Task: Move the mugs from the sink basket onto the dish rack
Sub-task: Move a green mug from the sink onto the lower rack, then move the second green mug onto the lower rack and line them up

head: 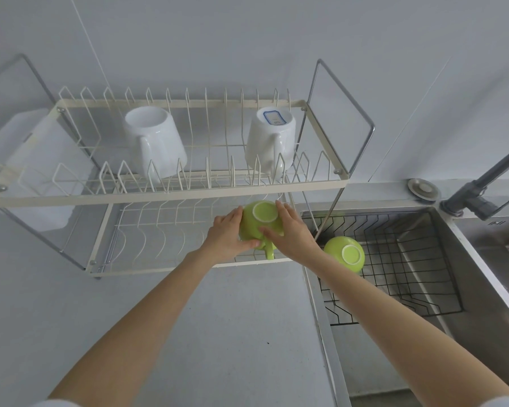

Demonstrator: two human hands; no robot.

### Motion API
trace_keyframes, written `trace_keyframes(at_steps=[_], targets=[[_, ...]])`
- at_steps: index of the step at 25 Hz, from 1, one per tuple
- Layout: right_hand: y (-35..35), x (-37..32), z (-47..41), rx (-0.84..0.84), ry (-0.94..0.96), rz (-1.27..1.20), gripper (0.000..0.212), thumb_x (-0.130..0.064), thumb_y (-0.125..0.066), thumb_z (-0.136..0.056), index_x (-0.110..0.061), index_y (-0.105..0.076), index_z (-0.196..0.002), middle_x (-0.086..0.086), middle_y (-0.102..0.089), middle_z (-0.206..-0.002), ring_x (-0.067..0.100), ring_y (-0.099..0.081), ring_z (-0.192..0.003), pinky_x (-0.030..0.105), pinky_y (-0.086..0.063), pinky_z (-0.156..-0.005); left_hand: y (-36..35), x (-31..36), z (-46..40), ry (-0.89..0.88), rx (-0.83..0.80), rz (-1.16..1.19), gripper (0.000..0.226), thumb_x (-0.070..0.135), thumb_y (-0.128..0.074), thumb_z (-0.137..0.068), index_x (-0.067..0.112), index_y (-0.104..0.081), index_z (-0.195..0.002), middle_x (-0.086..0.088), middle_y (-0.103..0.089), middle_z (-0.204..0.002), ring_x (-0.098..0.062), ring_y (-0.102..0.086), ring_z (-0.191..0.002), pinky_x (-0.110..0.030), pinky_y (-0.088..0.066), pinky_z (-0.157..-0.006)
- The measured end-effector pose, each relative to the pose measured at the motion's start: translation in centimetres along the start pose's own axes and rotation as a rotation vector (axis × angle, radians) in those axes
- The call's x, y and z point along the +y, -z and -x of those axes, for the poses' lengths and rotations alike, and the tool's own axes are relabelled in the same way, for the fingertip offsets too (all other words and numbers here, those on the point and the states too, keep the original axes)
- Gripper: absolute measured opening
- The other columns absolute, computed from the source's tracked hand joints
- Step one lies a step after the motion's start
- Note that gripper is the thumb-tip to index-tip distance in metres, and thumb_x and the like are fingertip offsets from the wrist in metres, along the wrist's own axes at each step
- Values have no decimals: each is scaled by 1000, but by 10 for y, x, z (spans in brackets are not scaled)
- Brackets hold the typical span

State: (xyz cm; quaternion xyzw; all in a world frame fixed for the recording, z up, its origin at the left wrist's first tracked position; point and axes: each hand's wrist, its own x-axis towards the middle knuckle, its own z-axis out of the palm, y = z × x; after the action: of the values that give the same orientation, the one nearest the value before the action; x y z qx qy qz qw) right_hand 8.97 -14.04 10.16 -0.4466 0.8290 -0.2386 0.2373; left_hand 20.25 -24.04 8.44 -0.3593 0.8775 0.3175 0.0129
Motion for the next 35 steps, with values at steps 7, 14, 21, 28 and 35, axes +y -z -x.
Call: trace_keyframes(at_steps=[7,14,21,28,35], targets=[[10,0,29,11,129,218,68,-36,-48,-92,-19,-13,-147,8,-14,-157,26,-17,-144,41,-28,-112,11,3,25,-90,25,-185,84,41,-60,-81,12,-13,-145,-7,-26,-153,-29,-27,-138,-44,-31,-110],[8,16,87,40,174,293,68,-35,-49,-92,-17,-13,-147,9,-14,-157,24,-13,-146,37,-19,-118,-5,19,83,-167,79,-415,76,40,-51,-86,11,-11,-144,-7,-22,-153,-25,-21,-141,-41,-22,-114],[14,53,129,69,112,333,69,-35,-49,-91,-19,-12,-147,8,-10,-158,22,-4,-147,35,-7,-119,-39,51,113,-224,72,-478,72,42,-47,-88,12,-13,-144,-7,-24,-153,-24,-21,-141,-40,-21,-115],[51,108,140,54,66,324,68,-36,-48,-91,-19,-14,-147,9,-11,-158,24,-3,-147,39,-4,-120,-78,113,106,-258,18,-422,69,38,-45,-90,13,-11,-145,-7,-18,-155,-21,-18,-143,-37,-20,-114],[93,175,134,2,56,362,69,-38,-49,-90,-18,-14,-146,11,-10,-158,26,-3,-147,40,-4,-120,-123,170,77,-184,-17,-416,68,39,-43,-91,14,-9,-145,-9,-14,-156,-24,-15,-144,-40,-17,-116]])
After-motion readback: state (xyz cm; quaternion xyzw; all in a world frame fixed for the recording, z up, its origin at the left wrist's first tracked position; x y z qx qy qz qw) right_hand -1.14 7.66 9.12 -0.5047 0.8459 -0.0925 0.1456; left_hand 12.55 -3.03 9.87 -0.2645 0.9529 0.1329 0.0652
